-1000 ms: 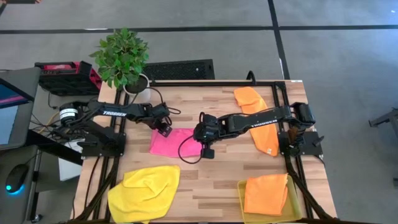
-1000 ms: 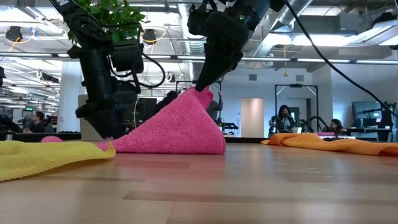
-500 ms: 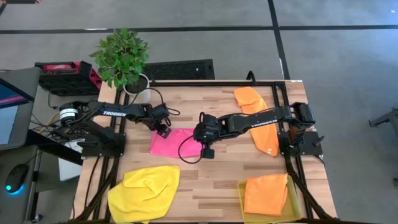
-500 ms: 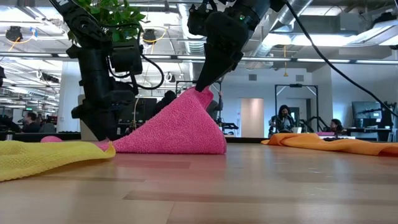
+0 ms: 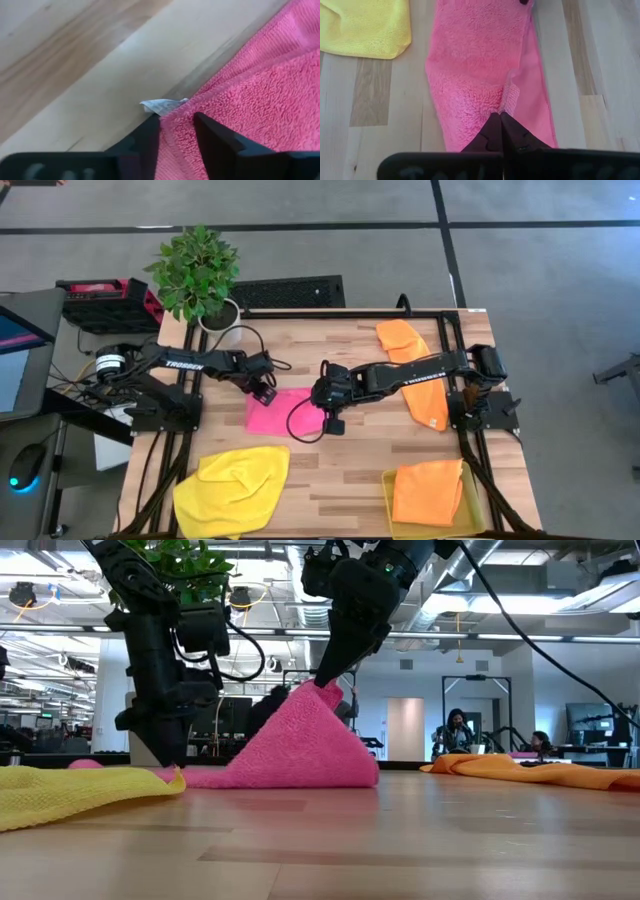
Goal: Fold microfiber towels
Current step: Fold the pink microfiber cloth
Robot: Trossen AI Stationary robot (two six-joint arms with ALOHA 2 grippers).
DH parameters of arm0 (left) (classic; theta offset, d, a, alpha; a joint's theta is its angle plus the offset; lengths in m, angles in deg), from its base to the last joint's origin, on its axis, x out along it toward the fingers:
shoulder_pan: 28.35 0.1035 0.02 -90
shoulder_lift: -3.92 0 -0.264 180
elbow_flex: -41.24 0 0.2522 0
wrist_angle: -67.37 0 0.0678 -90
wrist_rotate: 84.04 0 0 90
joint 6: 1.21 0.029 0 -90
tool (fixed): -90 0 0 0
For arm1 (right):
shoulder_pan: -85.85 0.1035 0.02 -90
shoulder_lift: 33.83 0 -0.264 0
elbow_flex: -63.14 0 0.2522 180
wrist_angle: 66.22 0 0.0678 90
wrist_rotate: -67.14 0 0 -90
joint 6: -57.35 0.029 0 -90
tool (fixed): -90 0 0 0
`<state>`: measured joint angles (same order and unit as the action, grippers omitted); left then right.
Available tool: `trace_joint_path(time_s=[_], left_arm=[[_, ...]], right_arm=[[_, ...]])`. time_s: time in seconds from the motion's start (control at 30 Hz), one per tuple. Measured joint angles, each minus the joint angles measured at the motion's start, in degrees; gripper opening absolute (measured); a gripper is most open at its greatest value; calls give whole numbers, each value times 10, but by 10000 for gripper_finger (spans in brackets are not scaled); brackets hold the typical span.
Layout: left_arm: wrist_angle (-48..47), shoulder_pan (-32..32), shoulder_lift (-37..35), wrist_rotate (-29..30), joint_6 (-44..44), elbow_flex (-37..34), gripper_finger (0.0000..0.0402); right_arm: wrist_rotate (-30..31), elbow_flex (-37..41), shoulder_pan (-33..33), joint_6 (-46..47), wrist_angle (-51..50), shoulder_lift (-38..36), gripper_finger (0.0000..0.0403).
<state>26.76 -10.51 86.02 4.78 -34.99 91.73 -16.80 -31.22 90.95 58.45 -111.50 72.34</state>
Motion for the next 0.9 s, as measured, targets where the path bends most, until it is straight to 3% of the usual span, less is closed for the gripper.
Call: trace_joint_path(time_s=[0.27, 0.7, 0.9], left_arm=[[-33, -14, 0, 10, 31, 54, 6], [-185, -15, 0, 40, 63, 152, 1], [-191, -17, 0, -18, 68, 152, 1]], right_arm=[[0, 0, 0, 0, 0, 0, 3], [0, 0, -21, 0, -37, 0, 3], [0, 0, -31, 1, -41, 0, 3]])
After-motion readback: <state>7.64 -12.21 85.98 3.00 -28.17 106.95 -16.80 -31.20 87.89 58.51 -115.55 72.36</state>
